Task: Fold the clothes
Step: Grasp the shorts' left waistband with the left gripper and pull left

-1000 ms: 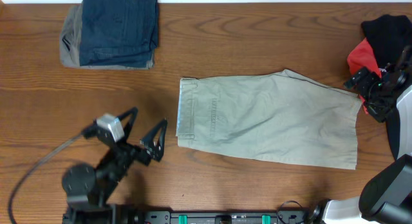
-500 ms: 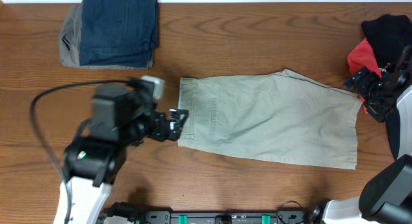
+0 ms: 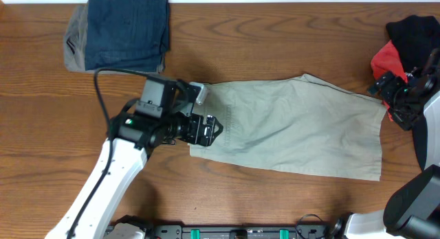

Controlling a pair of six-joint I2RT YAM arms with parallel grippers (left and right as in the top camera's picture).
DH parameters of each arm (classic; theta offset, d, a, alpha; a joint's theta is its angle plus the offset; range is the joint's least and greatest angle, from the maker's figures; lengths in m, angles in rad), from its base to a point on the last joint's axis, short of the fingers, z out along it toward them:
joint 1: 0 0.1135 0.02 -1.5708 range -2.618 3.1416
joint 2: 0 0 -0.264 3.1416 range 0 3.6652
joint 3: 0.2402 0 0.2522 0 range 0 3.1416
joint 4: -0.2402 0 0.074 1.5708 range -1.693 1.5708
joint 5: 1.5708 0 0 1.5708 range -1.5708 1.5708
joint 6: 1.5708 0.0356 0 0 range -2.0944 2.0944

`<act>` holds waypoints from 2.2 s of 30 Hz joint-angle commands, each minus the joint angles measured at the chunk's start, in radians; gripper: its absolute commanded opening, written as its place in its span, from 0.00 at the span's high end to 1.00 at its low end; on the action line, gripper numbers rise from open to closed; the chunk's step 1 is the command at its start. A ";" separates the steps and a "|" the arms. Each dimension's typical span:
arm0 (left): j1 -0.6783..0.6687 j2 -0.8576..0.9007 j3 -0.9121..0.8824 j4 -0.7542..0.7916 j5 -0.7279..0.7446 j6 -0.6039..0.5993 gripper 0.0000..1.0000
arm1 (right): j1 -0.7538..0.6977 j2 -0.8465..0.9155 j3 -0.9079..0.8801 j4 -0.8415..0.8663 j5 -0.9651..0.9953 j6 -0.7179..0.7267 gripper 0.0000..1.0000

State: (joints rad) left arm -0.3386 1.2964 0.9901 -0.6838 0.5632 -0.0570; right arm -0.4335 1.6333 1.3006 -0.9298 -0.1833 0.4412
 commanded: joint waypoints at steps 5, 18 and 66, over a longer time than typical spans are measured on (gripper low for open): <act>-0.062 0.182 0.024 0.036 0.023 -0.023 0.75 | 0.006 -0.006 0.013 -0.001 0.002 0.014 0.01; -0.077 0.382 0.024 0.107 -0.161 -0.186 0.94 | 0.006 -0.006 0.013 -0.001 0.002 0.014 0.01; 0.075 0.514 -0.019 0.019 -0.571 -0.888 0.94 | 0.006 -0.006 0.013 -0.001 0.002 0.014 0.01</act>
State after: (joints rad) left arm -0.2798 1.7782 1.0008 -0.6552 0.0784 -0.8730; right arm -0.4335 1.6333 1.3006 -0.9298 -0.1833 0.4412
